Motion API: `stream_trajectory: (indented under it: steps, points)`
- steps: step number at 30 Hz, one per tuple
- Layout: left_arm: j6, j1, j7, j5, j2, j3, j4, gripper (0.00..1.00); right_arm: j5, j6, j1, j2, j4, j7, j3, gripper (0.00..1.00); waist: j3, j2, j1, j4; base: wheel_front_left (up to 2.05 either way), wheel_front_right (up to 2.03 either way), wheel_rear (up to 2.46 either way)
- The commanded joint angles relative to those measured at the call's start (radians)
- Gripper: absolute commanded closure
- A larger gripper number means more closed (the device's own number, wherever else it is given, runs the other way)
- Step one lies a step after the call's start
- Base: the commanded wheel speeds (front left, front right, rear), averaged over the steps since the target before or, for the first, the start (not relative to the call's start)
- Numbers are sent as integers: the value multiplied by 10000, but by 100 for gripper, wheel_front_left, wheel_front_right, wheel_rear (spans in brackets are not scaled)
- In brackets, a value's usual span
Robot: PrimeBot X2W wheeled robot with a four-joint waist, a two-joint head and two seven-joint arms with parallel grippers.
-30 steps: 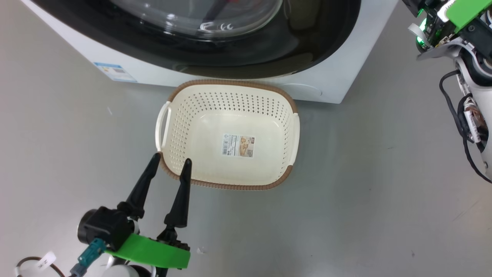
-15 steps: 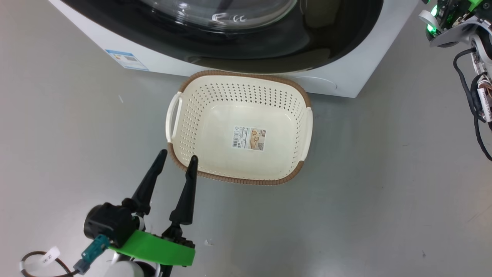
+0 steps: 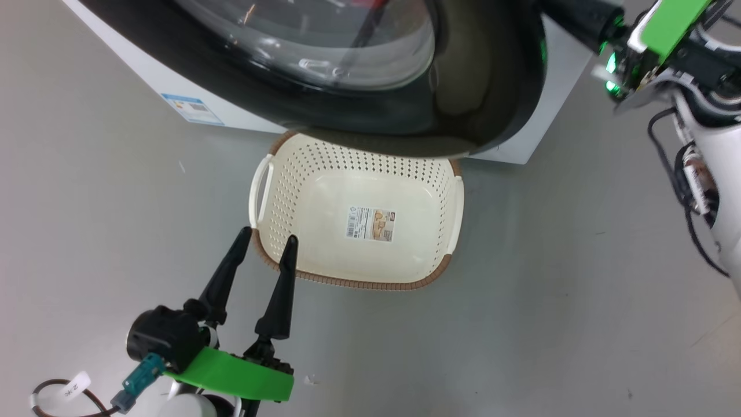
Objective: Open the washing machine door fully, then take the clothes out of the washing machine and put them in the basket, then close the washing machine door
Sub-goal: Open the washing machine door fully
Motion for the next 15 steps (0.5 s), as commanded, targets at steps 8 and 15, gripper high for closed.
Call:
stream_trajectory:
  steps: [8, 15]
  points:
    - [-55, 308, -92, 117, 122, 420, -205, 0, -120, 75, 1286, 492, -1071, 473, 358, 100, -734, 0, 0, -149, 0, 0, 0]
    - [-55, 818, -92, 168, 122, 521, -235, 0, -158, 75, 2399, 674, -1594, 865, 602, 100, -1394, 0, 0, -117, 0, 0, 0]
